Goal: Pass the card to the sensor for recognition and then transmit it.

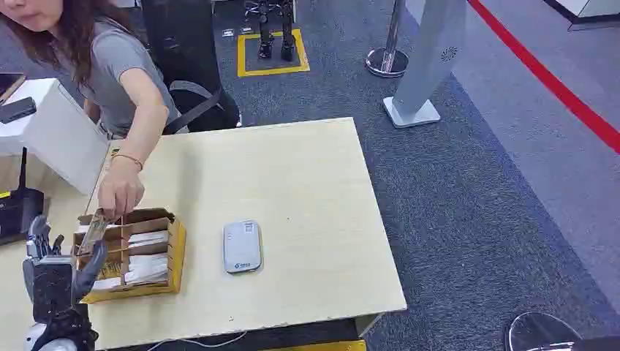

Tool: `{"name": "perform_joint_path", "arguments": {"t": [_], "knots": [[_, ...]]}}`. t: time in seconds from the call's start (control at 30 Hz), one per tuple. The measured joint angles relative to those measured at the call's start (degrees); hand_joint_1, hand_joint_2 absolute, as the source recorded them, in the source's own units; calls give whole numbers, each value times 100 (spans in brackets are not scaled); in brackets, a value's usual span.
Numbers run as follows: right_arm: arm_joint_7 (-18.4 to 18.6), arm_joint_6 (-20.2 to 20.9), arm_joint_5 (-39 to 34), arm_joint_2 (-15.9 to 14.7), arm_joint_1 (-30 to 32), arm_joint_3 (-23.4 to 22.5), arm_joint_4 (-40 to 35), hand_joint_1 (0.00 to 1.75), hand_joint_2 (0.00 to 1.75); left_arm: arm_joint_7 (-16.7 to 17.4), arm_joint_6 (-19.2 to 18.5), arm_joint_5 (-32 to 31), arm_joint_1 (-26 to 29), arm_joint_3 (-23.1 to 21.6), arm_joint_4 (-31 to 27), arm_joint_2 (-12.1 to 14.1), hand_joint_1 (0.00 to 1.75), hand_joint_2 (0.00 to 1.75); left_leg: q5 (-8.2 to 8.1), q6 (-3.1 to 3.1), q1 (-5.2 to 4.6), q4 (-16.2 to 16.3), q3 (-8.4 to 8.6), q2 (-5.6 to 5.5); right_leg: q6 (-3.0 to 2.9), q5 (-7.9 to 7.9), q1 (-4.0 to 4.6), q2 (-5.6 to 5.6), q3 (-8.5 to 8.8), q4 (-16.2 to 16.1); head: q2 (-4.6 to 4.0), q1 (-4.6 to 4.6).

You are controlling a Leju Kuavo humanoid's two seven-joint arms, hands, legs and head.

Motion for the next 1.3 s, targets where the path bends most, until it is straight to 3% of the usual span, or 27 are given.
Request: {"name": "perform_joint_path", "arguments": {"t": [1.03,1.3], "knots": [[79,-2,68,0,-9,15,2,0,0,-22,179,-48,-105,-28,240,-4,175,175,0,0,0,0,0,0,0,0,0,0,0,0,-2,0],[85,-2,83,0,-19,20,2,0,0,-79,592,-726,-148,-269,245,-7,175,175,0,0,0,0,0,0,0,0,0,0,0,0,0,0]]}}
